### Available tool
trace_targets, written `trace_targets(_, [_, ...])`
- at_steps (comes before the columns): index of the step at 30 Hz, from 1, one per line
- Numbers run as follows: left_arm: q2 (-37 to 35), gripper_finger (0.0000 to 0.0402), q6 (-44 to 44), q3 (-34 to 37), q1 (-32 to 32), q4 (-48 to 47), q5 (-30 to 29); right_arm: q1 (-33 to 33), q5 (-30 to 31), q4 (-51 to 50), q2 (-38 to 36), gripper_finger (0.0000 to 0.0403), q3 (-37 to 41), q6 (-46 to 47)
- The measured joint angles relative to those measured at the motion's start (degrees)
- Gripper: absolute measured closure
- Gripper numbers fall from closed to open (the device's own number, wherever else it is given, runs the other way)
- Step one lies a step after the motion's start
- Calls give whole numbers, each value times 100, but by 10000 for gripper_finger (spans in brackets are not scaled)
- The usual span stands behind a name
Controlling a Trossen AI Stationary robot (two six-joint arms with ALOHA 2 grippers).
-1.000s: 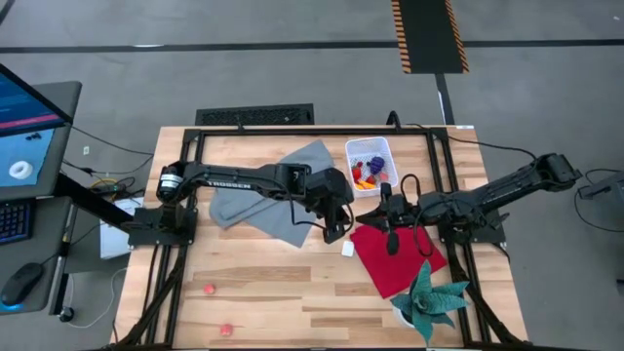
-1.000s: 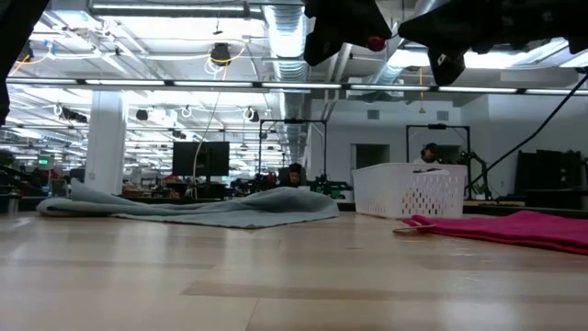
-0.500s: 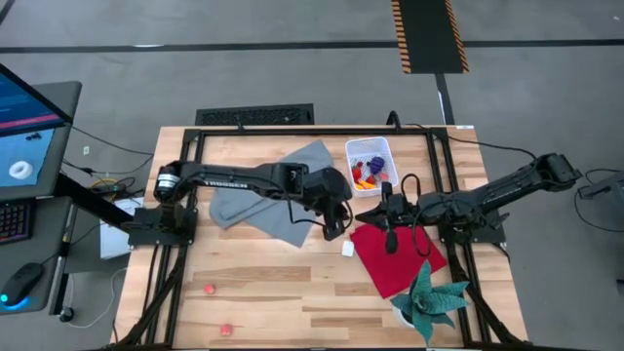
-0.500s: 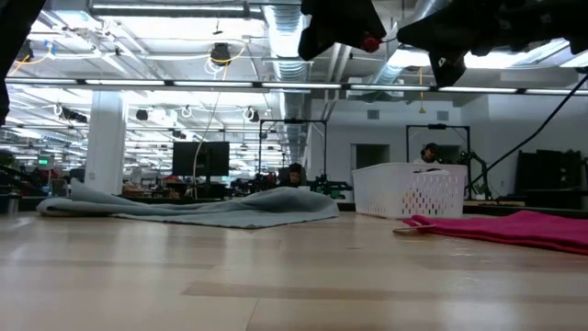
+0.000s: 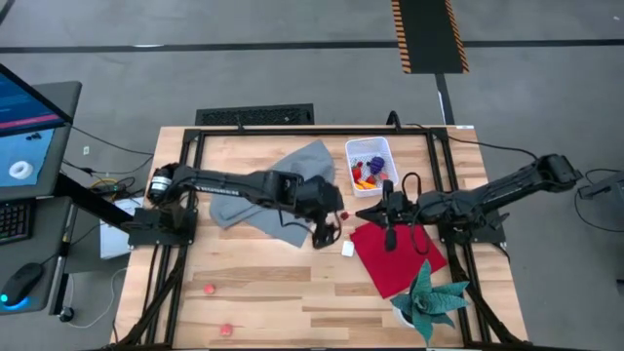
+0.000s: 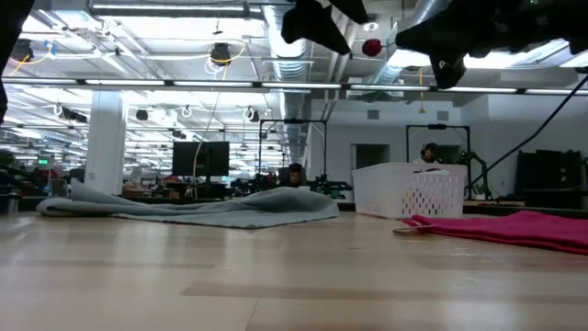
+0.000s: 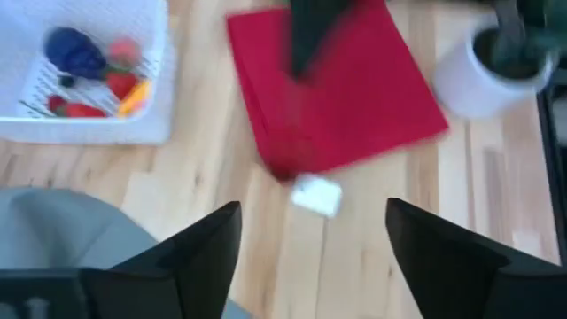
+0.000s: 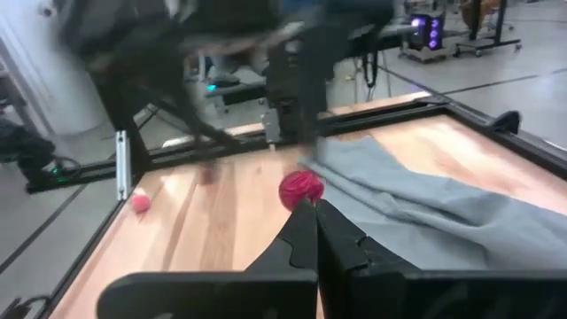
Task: Pick and placing Produce into tupperware
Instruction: Put the red cherry into the white bin
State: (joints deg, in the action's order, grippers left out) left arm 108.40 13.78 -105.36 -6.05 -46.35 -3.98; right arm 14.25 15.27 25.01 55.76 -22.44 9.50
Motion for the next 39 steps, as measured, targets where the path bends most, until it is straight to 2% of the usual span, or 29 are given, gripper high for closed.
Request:
trace_targets(6, [-21,118,-722,36,-676,-23,-150,-363,2,-410,-414,392,-2,60])
trace_targets(14, [-54,118,-1239,77,-1327,347,-223,-875,-13,-1393,-1443,392,-11,100])
trace_targets(20, [-703,118,-1376,86,-1361,374,-421,-899,-21,-1883,-2094,392,-11,115])
trace_targets(22, [-1023,118,-1413,282,-1357,619,-550,-899,-20,-2011,-2252,392,-40,115])
trace_targets(25, [-1679,118,-1418,846,-1355,949,-609,-899,14,-2401,-2371,392,-241,113])
trace_targets(28, [-2424,118,-1276,1759,-1352,1531,-699,-899,113,-2740,-2393,392,-489,113])
trace_targets(34, [-3861,118,-944,4115,-1350,3341,-729,-916,416,-3630,-2250,392,-1253,121])
trace_targets(39, [-4550,118,-960,5836,-1350,5226,-719,-1065,833,-4809,-1890,392,-2080,566])
